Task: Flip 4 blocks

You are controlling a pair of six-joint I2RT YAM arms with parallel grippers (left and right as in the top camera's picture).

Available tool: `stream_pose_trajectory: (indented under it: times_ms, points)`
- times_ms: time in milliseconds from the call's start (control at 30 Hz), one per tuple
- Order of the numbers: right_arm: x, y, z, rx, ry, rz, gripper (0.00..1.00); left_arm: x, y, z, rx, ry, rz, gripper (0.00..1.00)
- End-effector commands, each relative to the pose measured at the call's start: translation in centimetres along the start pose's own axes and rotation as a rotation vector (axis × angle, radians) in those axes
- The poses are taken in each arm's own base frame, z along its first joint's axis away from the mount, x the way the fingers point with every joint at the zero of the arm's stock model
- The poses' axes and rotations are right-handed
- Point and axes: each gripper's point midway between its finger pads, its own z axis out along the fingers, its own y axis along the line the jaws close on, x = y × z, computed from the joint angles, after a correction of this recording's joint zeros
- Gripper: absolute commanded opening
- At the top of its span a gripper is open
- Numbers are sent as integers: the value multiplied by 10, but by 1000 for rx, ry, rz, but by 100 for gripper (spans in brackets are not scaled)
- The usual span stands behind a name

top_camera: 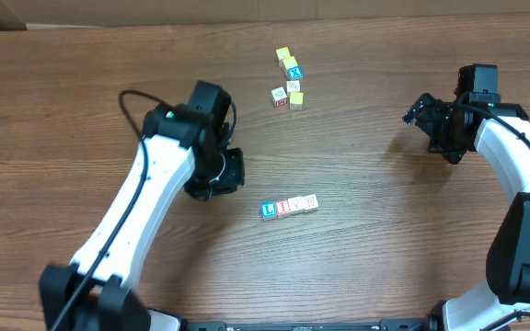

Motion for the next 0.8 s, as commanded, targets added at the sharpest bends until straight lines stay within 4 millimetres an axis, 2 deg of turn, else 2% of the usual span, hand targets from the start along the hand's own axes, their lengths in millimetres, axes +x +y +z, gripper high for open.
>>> stream_pose_trajectory:
  times_ms: [0,167,267,300,367,400,433,500,533,567,600,633,667,767]
  points:
    - [-8,10,-3,-31,-25,13,100,12,9,10,-27,22,-87,4]
    - [-7,30,-4,-139,6,61,100,17,15,32,-27,41,-95,4]
    - [-3,43,-10,-208,35,44,100,18,17,38,-29,42,-95,4]
    - [1,50,-14,-250,58,33,98,17,17,39,-29,38,-95,4]
    - [8,58,-21,-295,89,4,82,14,17,39,-33,22,-92,4]
    - [11,55,-23,-282,98,18,89,12,17,39,-32,15,-91,5]
    - [14,53,-24,-271,110,23,100,10,16,39,-28,7,-89,4]
    - [18,51,-24,-263,128,29,100,6,14,39,-19,-11,-86,4]
    - [21,52,-24,-272,142,26,95,4,13,39,-15,-19,-84,4]
    - [25,54,-27,-291,158,6,76,2,12,39,-11,-26,-82,4]
    - [29,58,-31,-318,178,-20,37,1,11,39,-8,-31,-82,4]
    - [33,61,-37,-332,197,-32,7,0,11,39,-7,-33,-81,4]
    - [35,61,-43,-325,201,-28,4,0,11,39,-8,-34,-81,4]
    - [27,59,-69,-263,129,-44,4,0,12,39,-11,-35,-81,4]
